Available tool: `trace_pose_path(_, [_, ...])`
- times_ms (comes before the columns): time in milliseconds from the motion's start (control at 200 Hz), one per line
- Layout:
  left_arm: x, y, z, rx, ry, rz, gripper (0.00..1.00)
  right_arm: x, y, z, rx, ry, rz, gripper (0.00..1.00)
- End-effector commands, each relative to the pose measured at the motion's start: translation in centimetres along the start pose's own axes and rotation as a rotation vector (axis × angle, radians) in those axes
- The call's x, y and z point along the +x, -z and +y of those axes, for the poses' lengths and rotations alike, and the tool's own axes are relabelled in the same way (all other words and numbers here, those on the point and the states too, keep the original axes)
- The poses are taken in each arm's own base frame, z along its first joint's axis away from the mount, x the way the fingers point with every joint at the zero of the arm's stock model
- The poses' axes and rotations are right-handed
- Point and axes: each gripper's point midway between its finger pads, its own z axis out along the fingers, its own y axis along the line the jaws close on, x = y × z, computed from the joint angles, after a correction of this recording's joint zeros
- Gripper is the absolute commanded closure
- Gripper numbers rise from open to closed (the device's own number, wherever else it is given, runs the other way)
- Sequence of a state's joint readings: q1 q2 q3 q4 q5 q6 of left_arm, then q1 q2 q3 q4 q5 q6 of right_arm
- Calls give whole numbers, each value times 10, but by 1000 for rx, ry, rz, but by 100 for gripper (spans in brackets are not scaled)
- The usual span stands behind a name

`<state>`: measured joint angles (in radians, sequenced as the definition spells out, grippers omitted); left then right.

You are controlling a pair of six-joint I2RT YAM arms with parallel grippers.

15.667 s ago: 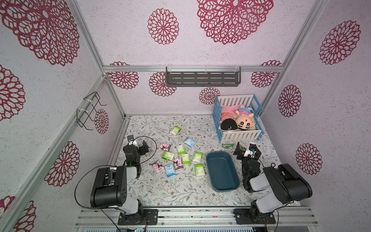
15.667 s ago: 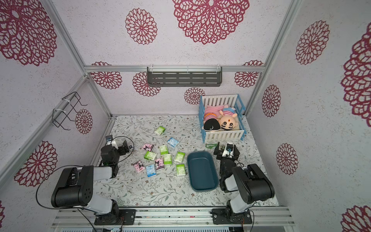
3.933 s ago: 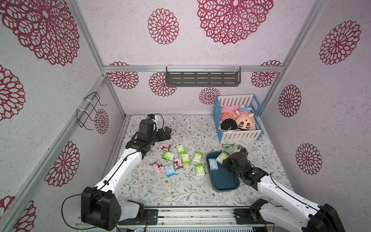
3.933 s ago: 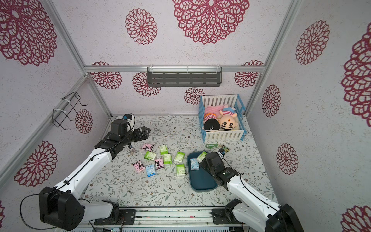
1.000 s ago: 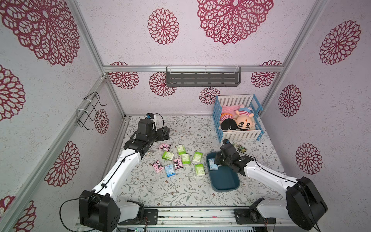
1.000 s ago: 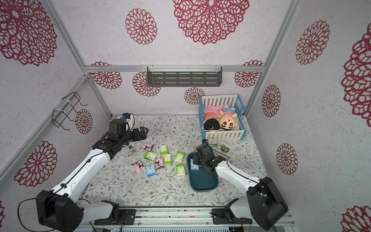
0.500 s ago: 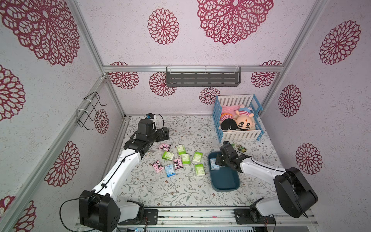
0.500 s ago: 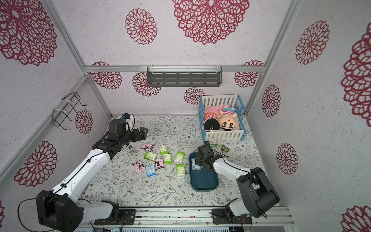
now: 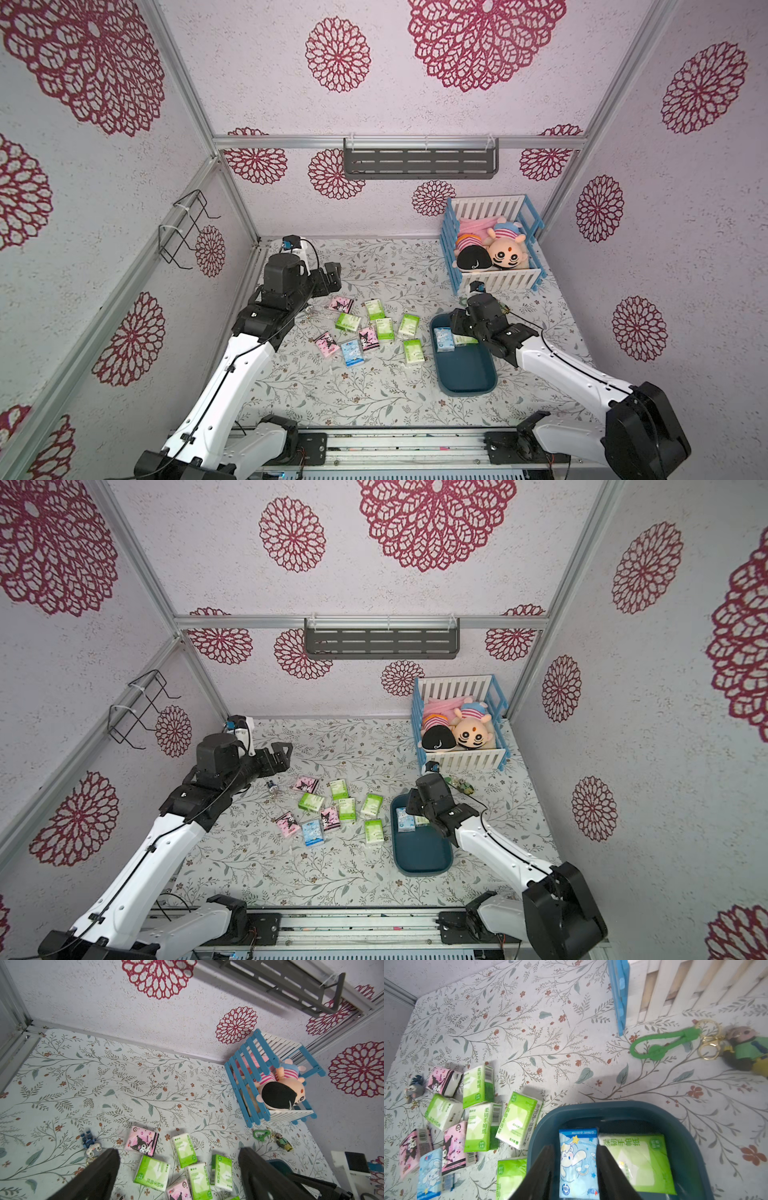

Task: Put the pocket tissues into the storage box
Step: Adjust the pocket tissues in the storage box.

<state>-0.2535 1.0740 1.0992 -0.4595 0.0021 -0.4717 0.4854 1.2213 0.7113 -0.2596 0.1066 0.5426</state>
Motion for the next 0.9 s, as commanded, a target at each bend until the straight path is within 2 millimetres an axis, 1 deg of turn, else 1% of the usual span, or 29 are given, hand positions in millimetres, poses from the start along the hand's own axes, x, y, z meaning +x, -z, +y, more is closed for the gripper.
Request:
trace_pose_path(0, [7,4,8,-38,7,23,3,26,-4,-13,34,-8,80,58])
trace_pose_path(50, [7,6,9,-40,-3,19,3,29,-3,-13,24,-14,78,56])
trace_pose_path(110, [7,6,10,-45,-15,16,3,31,-3,-17,26,-33,70,51])
trace_pose_path(160, [7,7,12,-57,-27,22,3,29,-2,-16,25,-36,64,50])
trace_pose_path(265, [6,11,16,-85,-53,18,3,9,4,-3,-9,-13,15,45])
trace_pose_path(340, [-1,15,24,-111,-49,-12,3,-13,12,11,-38,5,-33,42])
trace_pose_path(440, [-5,22,40,-129,-20,-30,3,-38,15,37,-84,56,-74,39])
trace_pose_path(545, [-6,31,70,-172,43,-47,3,-53,7,70,-119,108,-84,36])
trace_pose_path(625, [-6,39,84,-190,73,-56,3,-59,-4,102,-173,137,-83,34])
trace_pose_path(736, [-6,50,92,-202,79,-55,3,-63,-25,149,-250,173,-67,31])
trace_pose_path(811, [-2,53,101,-236,88,-45,3,-65,-39,181,-286,210,-53,29])
trace_pose_path(856, [-1,55,106,-249,98,-39,3,-66,-47,197,-310,220,-46,28])
trace_pose_path(861, [0,56,107,-251,99,-37,3,-64,-49,197,-309,221,-40,28])
trace_pose_path(896, [1,57,109,-255,106,-31,3,-66,-55,206,-331,214,-33,27])
